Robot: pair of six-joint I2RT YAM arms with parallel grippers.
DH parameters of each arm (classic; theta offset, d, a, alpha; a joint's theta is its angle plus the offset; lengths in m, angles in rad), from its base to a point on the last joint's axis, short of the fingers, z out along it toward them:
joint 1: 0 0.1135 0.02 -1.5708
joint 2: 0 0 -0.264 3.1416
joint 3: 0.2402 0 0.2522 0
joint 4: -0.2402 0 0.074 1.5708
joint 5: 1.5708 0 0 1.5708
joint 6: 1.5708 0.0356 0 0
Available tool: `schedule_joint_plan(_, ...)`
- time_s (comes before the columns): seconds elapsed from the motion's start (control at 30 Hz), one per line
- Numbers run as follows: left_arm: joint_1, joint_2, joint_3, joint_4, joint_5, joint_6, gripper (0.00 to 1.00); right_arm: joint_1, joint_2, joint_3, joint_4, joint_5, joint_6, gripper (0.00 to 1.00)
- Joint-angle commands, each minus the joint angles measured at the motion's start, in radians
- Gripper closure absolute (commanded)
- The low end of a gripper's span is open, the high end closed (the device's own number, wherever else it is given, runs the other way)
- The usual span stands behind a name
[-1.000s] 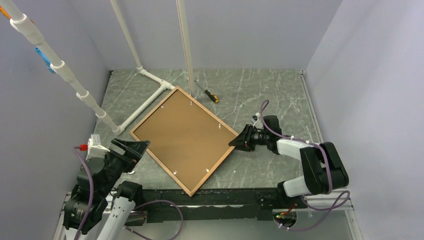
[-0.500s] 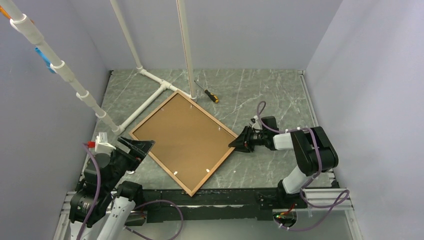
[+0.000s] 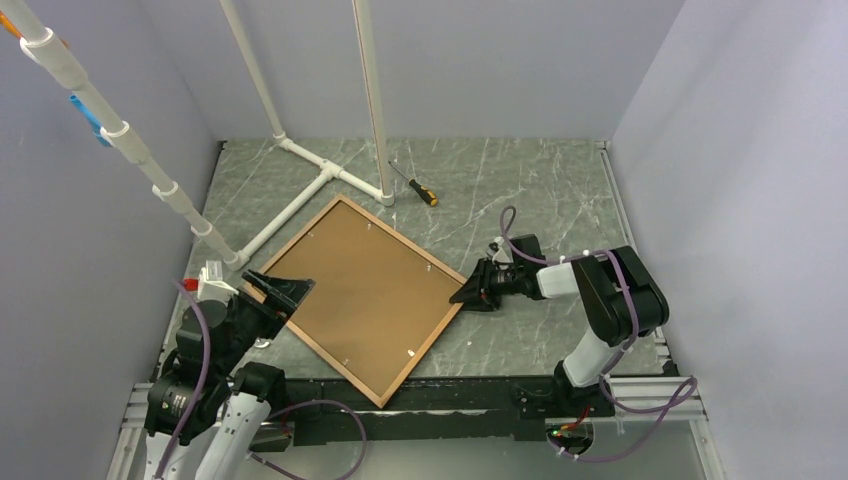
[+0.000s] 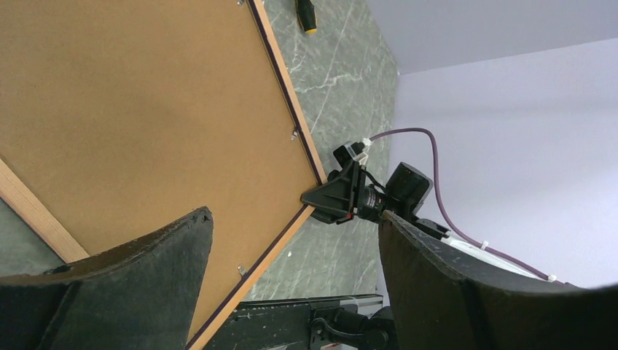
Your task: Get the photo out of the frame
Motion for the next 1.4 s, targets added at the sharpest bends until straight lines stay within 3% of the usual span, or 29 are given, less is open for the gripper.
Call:
schedule_joint_plan(0.0, 0.0, 0.004, -0.004, 0.03, 0.006, 0.012, 0.14, 0.01, -0.07, -0.019, 0.059, 0.235, -0.15, 0.91)
schedule_joint_plan(0.1, 0.0, -0.001, -0.015, 0.039, 0.01, 0.007, 0.14, 0.01, -0.08, -0.046, 0.128, 0.271, -0.08, 1.0)
schedule_joint_plan(0.5, 0.0, 0.006, -0.038, 0.049, 0.023, 0.014, 0.14, 0.009, -0.047, -0.015, 0.163, 0.337, -0.047, 0.98)
schedule_joint_plan(0.6, -0.001, -0.001, -0.054, 0.053, 0.024, 0.011, 0.14, 0.009, -0.067, -0.024, 0.147, 0.366, -0.06, 0.85)
schedule_joint_plan(0.73, -0.001, 0.01, -0.06, 0.068, 0.033, 0.02, 0.13, 0.01, -0.105, -0.006, 0.074, 0.421, -0.11, 0.59)
schedule_joint_plan(0.8, 0.0, 0.02, -0.054, 0.068, 0.036, 0.036, 0.13, 0.009, -0.146, 0.003, 0.009, 0.482, -0.151, 0.46)
schedule_joint_plan(0.97, -0.001, 0.031, -0.041, 0.076, 0.054, 0.107, 0.11, 0.01, -0.275, 0.041, -0.162, 0.671, -0.255, 0.25)
schedule_joint_plan(1.13, -0.001, 0.037, -0.045, 0.121, 0.075, 0.172, 0.1, 0.011, -0.351, 0.114, -0.274, 0.827, -0.347, 0.18)
schedule_joint_plan(1.37, -0.001, 0.146, -0.152, 0.255, 0.218, 0.21, 0.03, 0.041, -0.215, 0.284, -0.152, 0.854, -0.41, 0.13)
